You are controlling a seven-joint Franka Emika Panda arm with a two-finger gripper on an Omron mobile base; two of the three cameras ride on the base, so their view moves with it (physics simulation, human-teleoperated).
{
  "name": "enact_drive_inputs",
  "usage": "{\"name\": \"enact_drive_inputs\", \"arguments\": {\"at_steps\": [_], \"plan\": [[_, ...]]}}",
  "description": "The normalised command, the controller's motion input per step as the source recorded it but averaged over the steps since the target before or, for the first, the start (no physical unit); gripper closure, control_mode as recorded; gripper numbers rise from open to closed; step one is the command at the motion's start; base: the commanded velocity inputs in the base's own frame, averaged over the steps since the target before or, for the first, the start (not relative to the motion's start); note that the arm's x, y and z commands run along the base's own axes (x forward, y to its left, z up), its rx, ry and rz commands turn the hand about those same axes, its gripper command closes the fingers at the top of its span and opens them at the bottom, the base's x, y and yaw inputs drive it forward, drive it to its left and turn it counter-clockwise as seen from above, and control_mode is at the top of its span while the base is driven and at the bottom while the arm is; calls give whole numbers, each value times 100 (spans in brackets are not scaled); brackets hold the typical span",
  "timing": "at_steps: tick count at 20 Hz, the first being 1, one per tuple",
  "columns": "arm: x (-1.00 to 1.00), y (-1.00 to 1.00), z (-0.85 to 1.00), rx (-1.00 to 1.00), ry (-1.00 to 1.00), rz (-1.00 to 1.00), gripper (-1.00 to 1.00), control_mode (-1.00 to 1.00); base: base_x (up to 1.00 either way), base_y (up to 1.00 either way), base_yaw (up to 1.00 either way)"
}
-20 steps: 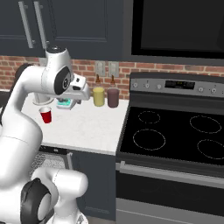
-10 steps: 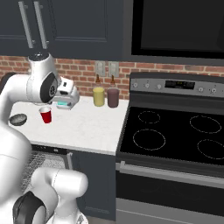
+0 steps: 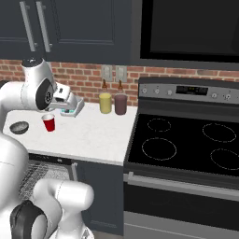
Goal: Pick up the cup and bowl from the counter, place them in the dishwasher, and close the dishwasher door.
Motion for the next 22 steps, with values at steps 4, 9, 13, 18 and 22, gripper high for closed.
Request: {"name": "enact_drive_inputs", "arguments": {"at_steps": [4, 9, 13, 18, 22], "plan": [[13, 36, 0, -2, 3, 0, -100, -100, 0, 0, 0], [25, 52, 0, -6, 14, 0, -100, -100, 0, 0, 0], [40, 46, 0, -7, 27, 0, -100, -100, 0, 0, 0], [61, 27, 0, -6, 29, 0, -100, -100, 0, 0, 0], [81, 1, -2, -2, 22, 0, -100, -100, 0, 0, 0]]}}
